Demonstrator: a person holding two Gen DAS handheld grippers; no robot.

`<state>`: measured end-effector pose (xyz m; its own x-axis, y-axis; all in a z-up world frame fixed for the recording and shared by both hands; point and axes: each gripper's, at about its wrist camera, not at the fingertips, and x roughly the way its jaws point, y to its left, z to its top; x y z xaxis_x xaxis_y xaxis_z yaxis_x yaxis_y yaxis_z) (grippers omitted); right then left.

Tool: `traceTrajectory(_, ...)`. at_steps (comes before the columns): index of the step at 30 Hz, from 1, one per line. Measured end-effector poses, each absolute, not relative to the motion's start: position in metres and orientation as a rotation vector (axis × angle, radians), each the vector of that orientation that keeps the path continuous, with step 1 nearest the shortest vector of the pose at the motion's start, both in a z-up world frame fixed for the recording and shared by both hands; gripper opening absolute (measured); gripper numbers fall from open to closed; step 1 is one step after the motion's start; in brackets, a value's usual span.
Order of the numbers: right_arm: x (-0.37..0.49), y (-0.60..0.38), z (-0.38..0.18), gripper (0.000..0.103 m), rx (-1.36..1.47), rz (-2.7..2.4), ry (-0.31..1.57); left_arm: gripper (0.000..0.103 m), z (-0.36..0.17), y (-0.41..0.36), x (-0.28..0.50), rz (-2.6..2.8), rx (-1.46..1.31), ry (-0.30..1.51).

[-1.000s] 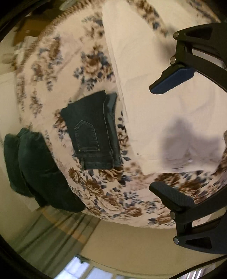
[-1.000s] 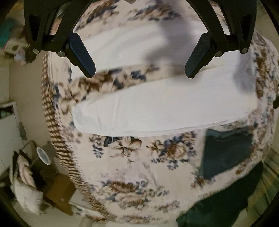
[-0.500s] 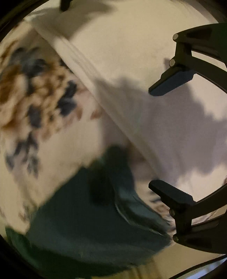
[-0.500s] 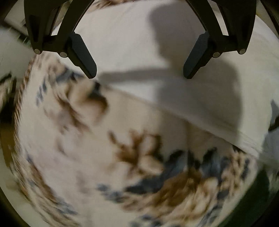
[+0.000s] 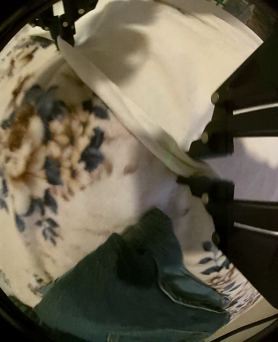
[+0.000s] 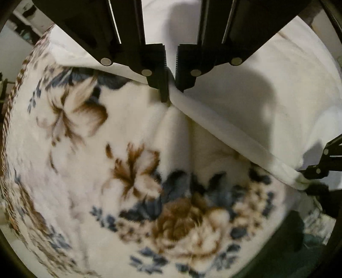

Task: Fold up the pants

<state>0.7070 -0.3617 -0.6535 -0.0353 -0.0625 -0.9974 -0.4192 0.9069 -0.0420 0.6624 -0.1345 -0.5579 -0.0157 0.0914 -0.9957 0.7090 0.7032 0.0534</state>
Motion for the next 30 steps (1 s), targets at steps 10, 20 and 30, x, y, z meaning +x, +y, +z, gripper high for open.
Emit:
traceTrajectory(10, 0.597, -0.406, -0.536, 0.005, -0.141, 0.248, 1.428, 0.007, -0.401, -0.085, 0.578, -0.435, 0.397, 1.357)
traceTrajectory(20, 0.372, -0.341, -0.574, 0.005, -0.219, 0.225, 1.517, 0.007, -0.476, -0.086, 0.361, -0.192, 0.039, 1.573)
traceTrajectory(30, 0.343, -0.344, -0.617, 0.084, -0.050, 0.239, 1.619, 0.024, -0.508, -0.070, 0.323, -0.077, -0.080, 1.592)
